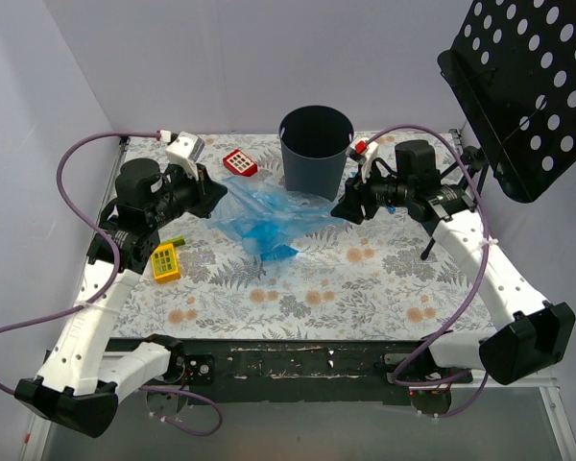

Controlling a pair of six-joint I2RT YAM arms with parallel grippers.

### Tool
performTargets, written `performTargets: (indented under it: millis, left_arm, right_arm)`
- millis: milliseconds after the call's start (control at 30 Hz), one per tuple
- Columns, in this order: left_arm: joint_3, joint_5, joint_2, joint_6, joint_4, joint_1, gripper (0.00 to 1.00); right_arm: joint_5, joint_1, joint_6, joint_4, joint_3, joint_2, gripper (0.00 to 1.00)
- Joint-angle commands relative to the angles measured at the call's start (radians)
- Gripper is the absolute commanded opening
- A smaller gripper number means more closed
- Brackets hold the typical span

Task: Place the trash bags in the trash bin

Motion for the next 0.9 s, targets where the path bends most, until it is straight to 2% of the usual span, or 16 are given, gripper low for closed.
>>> performTargets:
  millis: [0, 67, 167, 333, 400, 467, 500, 533, 567, 600, 667, 733, 800, 867]
  left_arm:
    - [0.065, 0.241, 0.020, 0.103, 0.008, 0.000, 0.00]
    - [0.075, 0.295, 0.031, 0.173, -0.007, 0.002, 0.00]
    - [0.085, 0.355, 0.024, 0.291, -0.021, 0.000, 0.00]
    - [0.082, 0.375, -0.012, 0.533, -0.005, 0.002, 0.00]
    - [0.096, 0.340, -0.015, 0.604, 0.001, 0.000, 0.00]
    - [0.116, 0.236, -0.016, 0.611, 0.049, 0.002, 0.00]
    - [0.122, 0.182, -0.022, 0.617, 0.079, 0.000, 0.00]
    - [0.118, 0.145, -0.032, 0.638, 0.096, 0.002, 0.00]
    - [0.105, 0.125, -0.044, 0.656, 0.116, 0.002, 0.00]
    - [0.095, 0.123, -0.055, 0.669, 0.122, 0.002, 0.00]
    - [0.062, 0.152, -0.067, 0.666, 0.111, 0.000, 0.00]
    - [0.047, 0.204, -0.073, 0.641, 0.088, 0.002, 0.00]
    - [0.036, 0.257, -0.070, 0.637, 0.074, 0.002, 0.00]
    - [0.038, 0.283, -0.058, 0.649, 0.077, 0.002, 0.00]
  right_arm:
    - [-0.194, 0.015, -0.025, 0.162, -0.049, -0.096, 0.59]
    - [-0.226, 0.021, -0.044, 0.257, -0.049, -0.096, 0.66]
    - [-0.254, 0.054, -0.077, 0.316, 0.004, -0.033, 0.68]
    - [-0.281, 0.090, -0.078, 0.331, 0.108, 0.097, 0.68]
    - [-0.283, 0.101, -0.100, 0.204, 0.212, 0.165, 0.68]
    - [-0.161, 0.074, -0.142, -0.115, 0.386, 0.235, 0.53]
    - [-0.177, 0.022, -0.171, -0.212, 0.353, 0.227, 0.35]
    - [-0.200, -0.044, -0.176, -0.228, 0.249, 0.181, 0.26]
    - [-0.211, -0.101, -0.147, -0.177, 0.096, 0.094, 0.25]
    - [-0.223, -0.151, -0.102, -0.059, -0.033, -0.009, 0.26]
    - [-0.246, -0.166, -0.012, 0.209, -0.243, -0.182, 0.47]
    - [-0.261, -0.108, 0.041, 0.412, -0.281, -0.249, 0.66]
    - [-0.278, -0.043, 0.031, 0.410, -0.183, -0.180, 0.70]
    - [-0.327, -0.023, 0.017, 0.316, -0.065, -0.099, 0.78]
